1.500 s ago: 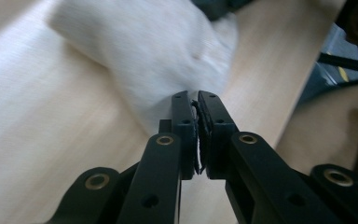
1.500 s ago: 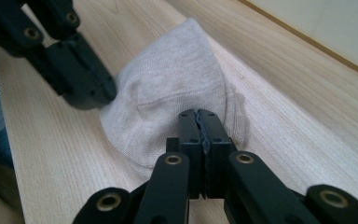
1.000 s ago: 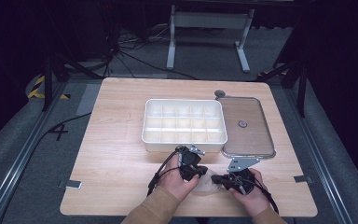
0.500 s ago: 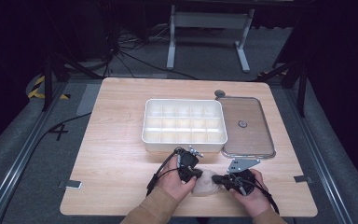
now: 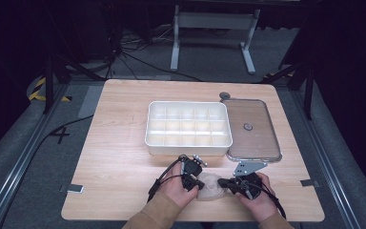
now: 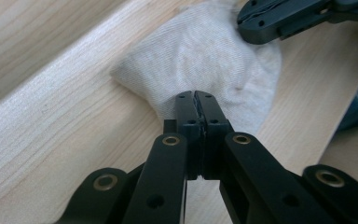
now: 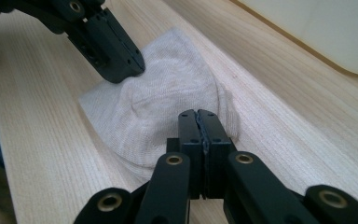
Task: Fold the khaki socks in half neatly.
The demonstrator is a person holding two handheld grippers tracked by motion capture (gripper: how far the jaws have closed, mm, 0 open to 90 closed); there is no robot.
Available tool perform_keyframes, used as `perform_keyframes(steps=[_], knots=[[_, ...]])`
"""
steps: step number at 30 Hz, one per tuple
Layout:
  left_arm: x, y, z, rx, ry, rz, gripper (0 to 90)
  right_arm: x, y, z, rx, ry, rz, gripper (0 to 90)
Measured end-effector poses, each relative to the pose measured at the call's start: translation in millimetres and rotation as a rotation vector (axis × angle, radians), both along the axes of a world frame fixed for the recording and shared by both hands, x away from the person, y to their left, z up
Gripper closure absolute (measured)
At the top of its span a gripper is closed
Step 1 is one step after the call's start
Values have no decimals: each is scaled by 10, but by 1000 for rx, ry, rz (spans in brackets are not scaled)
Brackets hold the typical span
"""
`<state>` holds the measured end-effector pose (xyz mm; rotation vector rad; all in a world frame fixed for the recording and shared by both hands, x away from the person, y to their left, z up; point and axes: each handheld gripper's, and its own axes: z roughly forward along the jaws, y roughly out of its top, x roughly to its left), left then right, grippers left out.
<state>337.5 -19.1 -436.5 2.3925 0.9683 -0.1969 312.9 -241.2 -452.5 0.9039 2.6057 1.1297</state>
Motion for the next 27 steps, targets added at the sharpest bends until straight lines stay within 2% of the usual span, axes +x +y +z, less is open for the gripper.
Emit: perform_keyframes(steps=[1,2,3,5,12,15,19,22,24,25,27], knots=[[0,11,24,-25,-14,-2,880,0,0,0,0,0,0,893],[-1,21,50,-47,-26,7,844,-5,-11,26,2,-8,-2,894],[-7,32,82,-65,-57,18,843,-8,-8,36,7,-11,-4,894],[-21,36,96,-68,-65,14,844,-19,3,71,16,-24,-2,894],[-21,56,101,-58,-57,14,841,-82,149,144,35,-56,32,894],[-25,92,105,-56,-63,22,825,-70,232,148,61,-65,48,895],[-18,163,113,-58,-62,36,797,-39,288,122,56,-57,59,894],[-3,214,110,-65,-58,57,760,9,298,28,3,-18,48,895],[10,246,103,-93,-48,77,729,26,290,-25,-11,-7,42,894],[14,255,105,-83,-51,80,718,29,282,-37,-2,-6,44,895],[14,246,90,-91,-40,87,695,25,283,-44,2,-7,42,895]])
